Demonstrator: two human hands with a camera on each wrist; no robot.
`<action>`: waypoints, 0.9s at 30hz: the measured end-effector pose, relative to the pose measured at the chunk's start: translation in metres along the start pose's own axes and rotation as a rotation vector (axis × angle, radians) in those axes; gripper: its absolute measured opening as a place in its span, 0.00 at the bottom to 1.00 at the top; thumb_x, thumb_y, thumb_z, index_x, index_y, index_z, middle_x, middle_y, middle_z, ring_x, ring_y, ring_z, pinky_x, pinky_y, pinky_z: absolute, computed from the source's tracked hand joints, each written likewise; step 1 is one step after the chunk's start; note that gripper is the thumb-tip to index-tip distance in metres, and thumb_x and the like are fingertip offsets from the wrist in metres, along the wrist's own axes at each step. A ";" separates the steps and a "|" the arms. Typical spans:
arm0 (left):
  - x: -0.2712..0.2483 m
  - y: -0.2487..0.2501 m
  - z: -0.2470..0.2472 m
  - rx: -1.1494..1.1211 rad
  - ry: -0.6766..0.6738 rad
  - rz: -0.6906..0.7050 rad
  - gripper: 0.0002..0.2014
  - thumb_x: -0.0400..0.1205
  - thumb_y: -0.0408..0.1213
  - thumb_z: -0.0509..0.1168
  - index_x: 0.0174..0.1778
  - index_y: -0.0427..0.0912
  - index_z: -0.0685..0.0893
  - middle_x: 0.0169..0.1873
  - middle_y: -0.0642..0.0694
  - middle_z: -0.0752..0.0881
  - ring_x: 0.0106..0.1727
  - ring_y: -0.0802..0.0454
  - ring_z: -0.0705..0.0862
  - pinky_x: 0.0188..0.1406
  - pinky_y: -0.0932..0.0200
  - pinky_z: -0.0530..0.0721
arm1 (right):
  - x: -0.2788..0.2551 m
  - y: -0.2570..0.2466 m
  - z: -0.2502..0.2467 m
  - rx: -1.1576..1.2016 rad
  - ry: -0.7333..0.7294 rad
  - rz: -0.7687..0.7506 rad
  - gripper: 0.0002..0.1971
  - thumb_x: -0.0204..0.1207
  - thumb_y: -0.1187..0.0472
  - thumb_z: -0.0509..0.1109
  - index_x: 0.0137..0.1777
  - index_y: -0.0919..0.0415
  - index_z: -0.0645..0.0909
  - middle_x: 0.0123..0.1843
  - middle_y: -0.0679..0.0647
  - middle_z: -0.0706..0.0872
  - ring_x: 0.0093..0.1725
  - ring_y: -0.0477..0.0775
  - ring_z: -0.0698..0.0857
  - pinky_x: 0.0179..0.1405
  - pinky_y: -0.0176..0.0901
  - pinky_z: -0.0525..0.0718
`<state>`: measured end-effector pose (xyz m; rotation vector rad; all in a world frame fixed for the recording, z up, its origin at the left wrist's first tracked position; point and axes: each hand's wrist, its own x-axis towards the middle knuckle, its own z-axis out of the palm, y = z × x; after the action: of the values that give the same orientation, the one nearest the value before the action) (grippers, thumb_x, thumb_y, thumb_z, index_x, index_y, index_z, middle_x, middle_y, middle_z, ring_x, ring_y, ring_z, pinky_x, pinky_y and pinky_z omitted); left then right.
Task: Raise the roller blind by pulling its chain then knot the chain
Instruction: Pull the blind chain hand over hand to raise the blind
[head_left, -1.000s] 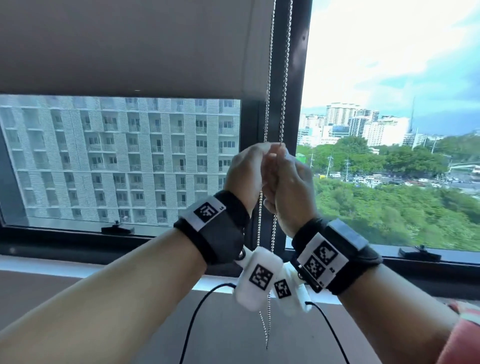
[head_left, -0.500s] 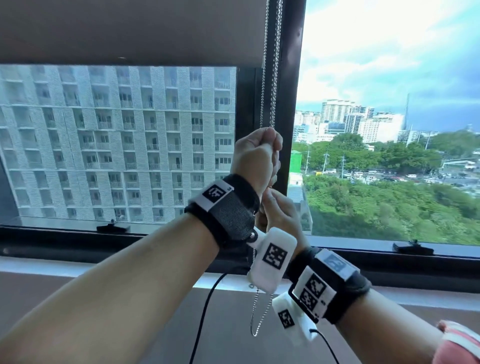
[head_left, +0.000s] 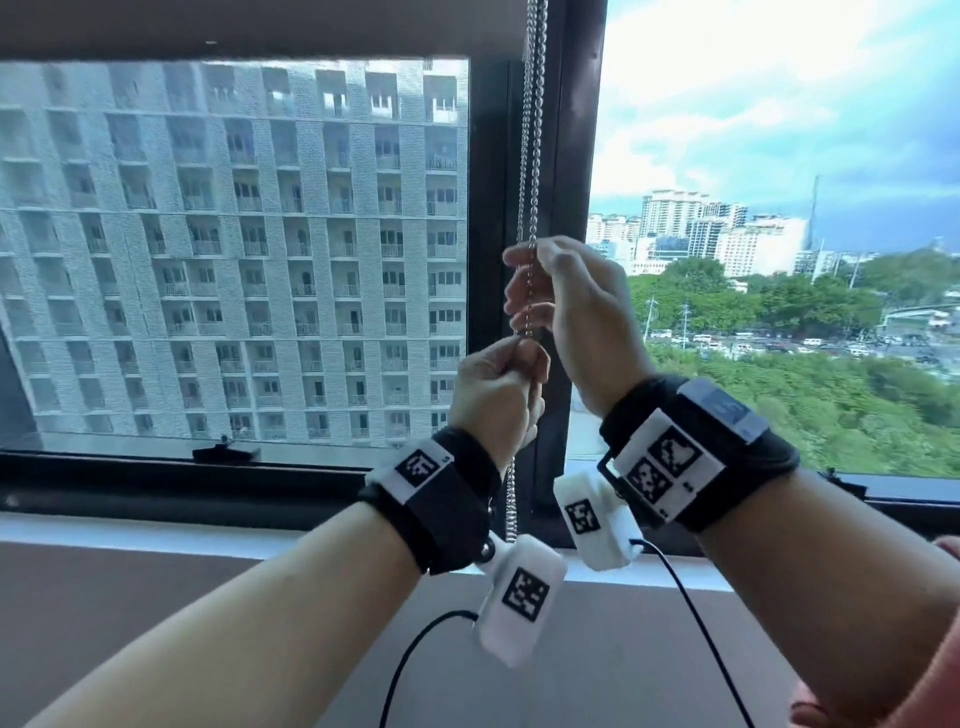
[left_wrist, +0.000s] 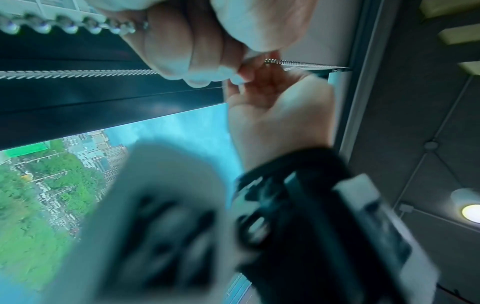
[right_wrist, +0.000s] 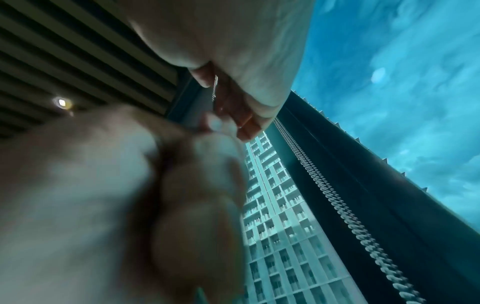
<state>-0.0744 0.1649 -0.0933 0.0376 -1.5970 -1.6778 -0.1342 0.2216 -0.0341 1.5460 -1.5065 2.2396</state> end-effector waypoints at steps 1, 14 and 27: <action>-0.002 -0.003 0.001 0.003 -0.006 -0.015 0.21 0.84 0.26 0.51 0.24 0.44 0.71 0.15 0.51 0.62 0.12 0.58 0.56 0.17 0.71 0.50 | 0.003 -0.004 0.003 0.057 -0.005 0.028 0.16 0.86 0.62 0.54 0.48 0.70 0.81 0.32 0.63 0.77 0.28 0.56 0.74 0.25 0.42 0.74; -0.015 -0.016 -0.013 0.051 -0.103 -0.082 0.13 0.83 0.27 0.55 0.32 0.32 0.76 0.18 0.46 0.76 0.16 0.55 0.70 0.15 0.63 0.68 | -0.012 0.016 0.014 0.276 0.039 0.127 0.20 0.88 0.57 0.53 0.31 0.54 0.64 0.25 0.52 0.61 0.16 0.44 0.58 0.13 0.29 0.59; 0.014 0.034 0.009 0.017 -0.018 0.054 0.20 0.87 0.43 0.50 0.56 0.31 0.82 0.41 0.32 0.88 0.44 0.42 0.87 0.50 0.55 0.85 | -0.067 0.078 0.010 0.254 0.102 0.163 0.20 0.87 0.59 0.56 0.30 0.57 0.68 0.20 0.48 0.67 0.15 0.44 0.64 0.13 0.30 0.64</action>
<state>-0.0709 0.1683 -0.0559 -0.0124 -1.6115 -1.6273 -0.1328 0.2041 -0.1362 1.3818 -1.4136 2.6479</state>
